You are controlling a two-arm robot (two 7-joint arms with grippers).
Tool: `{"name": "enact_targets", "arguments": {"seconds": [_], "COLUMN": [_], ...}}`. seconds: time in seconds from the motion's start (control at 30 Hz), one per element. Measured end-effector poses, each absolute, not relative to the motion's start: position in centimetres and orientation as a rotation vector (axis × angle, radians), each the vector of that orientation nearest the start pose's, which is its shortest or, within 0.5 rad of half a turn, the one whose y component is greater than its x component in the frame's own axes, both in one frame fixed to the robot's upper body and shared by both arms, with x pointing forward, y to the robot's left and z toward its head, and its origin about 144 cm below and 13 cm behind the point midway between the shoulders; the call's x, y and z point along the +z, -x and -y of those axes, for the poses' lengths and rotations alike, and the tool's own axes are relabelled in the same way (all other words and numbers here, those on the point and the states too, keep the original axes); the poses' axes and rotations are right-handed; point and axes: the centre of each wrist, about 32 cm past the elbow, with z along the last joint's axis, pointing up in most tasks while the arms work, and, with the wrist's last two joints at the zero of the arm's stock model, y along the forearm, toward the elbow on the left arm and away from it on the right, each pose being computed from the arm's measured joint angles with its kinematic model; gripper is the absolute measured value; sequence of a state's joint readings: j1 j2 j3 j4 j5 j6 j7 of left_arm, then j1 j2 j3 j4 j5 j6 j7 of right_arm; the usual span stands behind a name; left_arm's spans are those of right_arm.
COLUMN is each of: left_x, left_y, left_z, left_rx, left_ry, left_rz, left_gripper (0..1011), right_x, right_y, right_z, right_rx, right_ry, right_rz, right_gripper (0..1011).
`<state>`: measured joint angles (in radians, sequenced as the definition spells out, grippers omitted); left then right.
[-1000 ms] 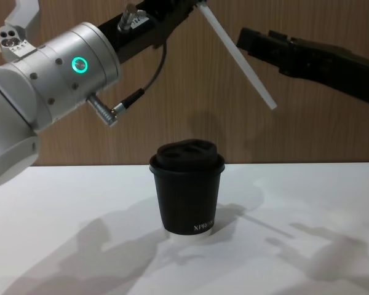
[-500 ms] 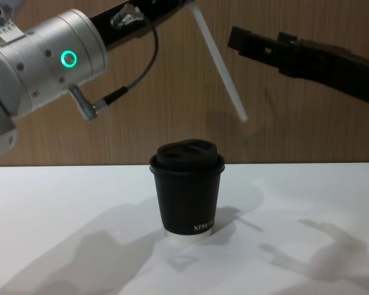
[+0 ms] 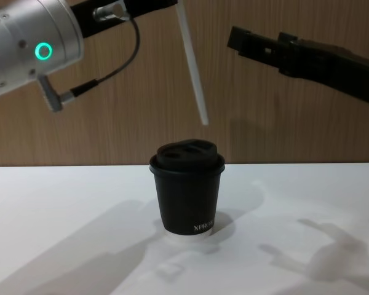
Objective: Pick up the straw with one hand, pass it to the other hand, and insert it into the cup.
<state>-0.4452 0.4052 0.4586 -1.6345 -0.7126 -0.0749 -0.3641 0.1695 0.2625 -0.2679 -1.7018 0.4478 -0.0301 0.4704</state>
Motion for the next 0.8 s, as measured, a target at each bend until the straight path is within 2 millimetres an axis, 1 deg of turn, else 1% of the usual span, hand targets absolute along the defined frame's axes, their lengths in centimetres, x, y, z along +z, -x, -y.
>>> {"name": "enact_targets", "arguments": {"seconds": [0.4,0.8], "left_x": [128.9,128.8], "left_y": [-51.3,-50.6], "left_z": [-21.5,-22.2], "left_rx": [0.754,0.774], "left_ry": [0.291,0.25], "left_rz": [0.275,0.32], "left_gripper": [7,6], "right_x": [122.8,122.8], "right_y": [-48.8,-48.8], "right_z": [21.0,21.0], "right_rx": [-0.782,-0.782], "right_ry": [-0.279,-0.279], "right_rz": [0.101,0.101], "right_gripper": [1001,1001]}}
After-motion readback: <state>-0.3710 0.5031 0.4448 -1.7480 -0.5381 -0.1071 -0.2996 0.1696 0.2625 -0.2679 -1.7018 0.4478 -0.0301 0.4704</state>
